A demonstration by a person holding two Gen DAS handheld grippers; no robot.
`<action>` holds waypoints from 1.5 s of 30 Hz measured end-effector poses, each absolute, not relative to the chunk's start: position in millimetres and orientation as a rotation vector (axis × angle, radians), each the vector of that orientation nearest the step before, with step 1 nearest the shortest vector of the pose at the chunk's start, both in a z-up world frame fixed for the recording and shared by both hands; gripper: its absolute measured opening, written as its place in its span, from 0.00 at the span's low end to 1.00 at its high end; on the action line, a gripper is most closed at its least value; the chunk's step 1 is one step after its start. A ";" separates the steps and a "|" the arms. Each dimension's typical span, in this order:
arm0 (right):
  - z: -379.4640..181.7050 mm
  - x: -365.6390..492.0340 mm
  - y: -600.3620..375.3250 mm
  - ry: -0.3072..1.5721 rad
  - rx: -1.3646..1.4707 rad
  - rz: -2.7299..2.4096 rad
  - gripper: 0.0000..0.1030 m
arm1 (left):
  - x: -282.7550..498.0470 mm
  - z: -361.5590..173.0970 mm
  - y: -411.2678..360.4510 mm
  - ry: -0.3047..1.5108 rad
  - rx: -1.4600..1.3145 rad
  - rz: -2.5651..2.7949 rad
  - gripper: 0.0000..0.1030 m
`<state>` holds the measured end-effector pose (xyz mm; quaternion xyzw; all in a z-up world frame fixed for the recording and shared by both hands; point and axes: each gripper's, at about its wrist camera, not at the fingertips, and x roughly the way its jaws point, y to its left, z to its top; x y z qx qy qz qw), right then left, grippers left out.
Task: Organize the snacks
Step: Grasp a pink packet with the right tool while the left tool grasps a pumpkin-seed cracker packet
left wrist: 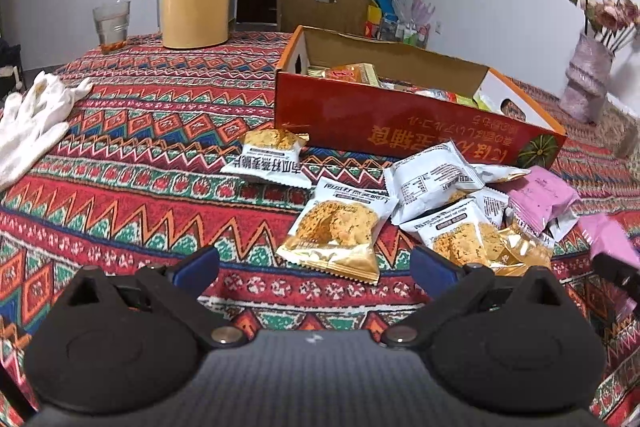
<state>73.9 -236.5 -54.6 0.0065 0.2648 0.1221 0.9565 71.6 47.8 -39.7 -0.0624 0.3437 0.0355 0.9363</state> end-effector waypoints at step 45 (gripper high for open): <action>-36.7 101.3 -255.3 0.470 0.043 0.210 0.59 | 102.2 -20.5 29.6 0.693 0.001 0.042 0.46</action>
